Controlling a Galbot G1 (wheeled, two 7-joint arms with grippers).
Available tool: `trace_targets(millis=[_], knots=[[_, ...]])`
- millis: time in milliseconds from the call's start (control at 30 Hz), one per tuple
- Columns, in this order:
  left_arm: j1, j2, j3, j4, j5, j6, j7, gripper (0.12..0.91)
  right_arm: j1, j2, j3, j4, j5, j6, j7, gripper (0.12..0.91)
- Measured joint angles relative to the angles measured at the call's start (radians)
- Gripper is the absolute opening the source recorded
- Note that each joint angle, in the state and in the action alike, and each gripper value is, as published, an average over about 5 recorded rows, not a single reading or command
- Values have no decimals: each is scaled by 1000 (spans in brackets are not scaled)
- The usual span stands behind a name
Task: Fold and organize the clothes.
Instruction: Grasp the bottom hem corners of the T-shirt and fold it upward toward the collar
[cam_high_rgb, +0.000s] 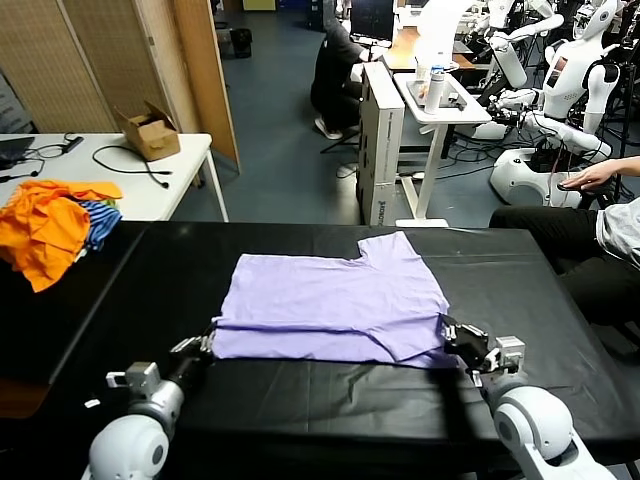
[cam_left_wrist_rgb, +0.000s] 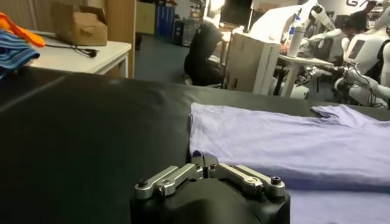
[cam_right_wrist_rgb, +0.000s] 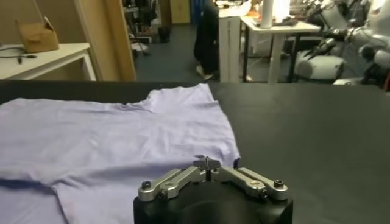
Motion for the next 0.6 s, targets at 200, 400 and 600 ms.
trace_targets(millis=[200,400,600], knots=[[57,-3,-21,-42,9,0,-2,764,-122,5,46,64,-11,20,-5,902],[113,-16,-26,-62,27,3,-2,903,-169,13,61,74,-23,31,-10,907],[124,-22,-23,-55,27,7,-2,907,-172,23,48,60,-58,38,-14,837]])
